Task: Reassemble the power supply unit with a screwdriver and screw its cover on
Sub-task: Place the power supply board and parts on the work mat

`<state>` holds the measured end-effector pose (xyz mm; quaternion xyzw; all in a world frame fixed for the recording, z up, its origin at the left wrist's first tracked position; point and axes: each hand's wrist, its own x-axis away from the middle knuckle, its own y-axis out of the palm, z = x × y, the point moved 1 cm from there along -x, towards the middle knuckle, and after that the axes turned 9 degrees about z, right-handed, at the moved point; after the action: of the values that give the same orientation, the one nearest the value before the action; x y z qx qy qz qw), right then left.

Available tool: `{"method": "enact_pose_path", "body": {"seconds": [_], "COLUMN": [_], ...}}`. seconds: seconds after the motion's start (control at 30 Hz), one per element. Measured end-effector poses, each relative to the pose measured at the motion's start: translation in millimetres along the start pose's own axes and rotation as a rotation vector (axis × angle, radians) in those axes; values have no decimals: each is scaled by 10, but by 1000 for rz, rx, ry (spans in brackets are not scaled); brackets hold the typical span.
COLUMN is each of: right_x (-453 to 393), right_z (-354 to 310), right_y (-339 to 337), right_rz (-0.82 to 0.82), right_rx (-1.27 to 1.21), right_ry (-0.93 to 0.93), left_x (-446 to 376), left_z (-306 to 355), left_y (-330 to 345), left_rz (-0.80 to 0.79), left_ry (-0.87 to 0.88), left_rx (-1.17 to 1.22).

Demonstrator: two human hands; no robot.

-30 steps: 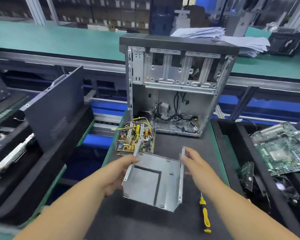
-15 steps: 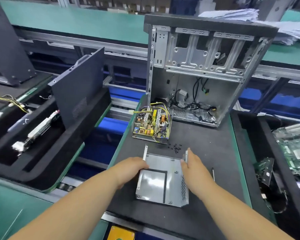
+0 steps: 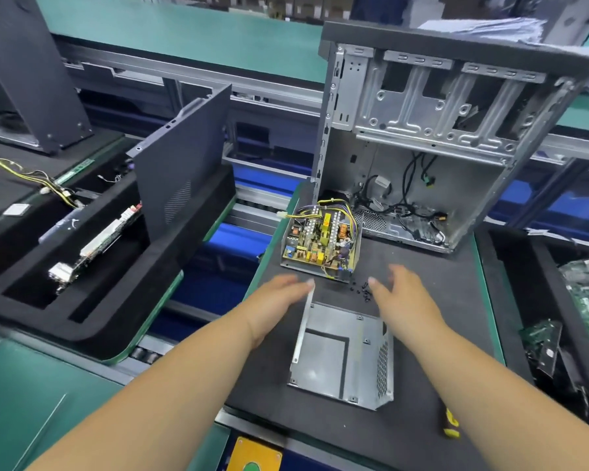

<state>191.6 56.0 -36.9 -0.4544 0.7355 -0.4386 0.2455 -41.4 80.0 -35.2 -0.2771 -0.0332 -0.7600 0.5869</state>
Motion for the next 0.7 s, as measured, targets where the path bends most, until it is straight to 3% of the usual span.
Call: {"method": "enact_pose_path", "body": {"seconds": [0.1, 0.27, 0.5, 0.7], "right_x": [-258, -652, -911, -1015], "right_z": [-432, -1029, -1334, -1420], "right_y": [-123, 36, 398, 478], "right_rz": [118, 50, -129, -68], "right_rx": [-22, 36, 121, 179], "right_ry": [-94, -159, -67, 19], "left_x": [9, -16, -90, -50], "left_z": [215, 370, 246, 232], "left_y": [-247, -571, -838, -971], "left_rz": [105, 197, 259, 297], "left_ry": [165, 311, 274, 284], "left_rx": [122, 143, 156, 188]}}
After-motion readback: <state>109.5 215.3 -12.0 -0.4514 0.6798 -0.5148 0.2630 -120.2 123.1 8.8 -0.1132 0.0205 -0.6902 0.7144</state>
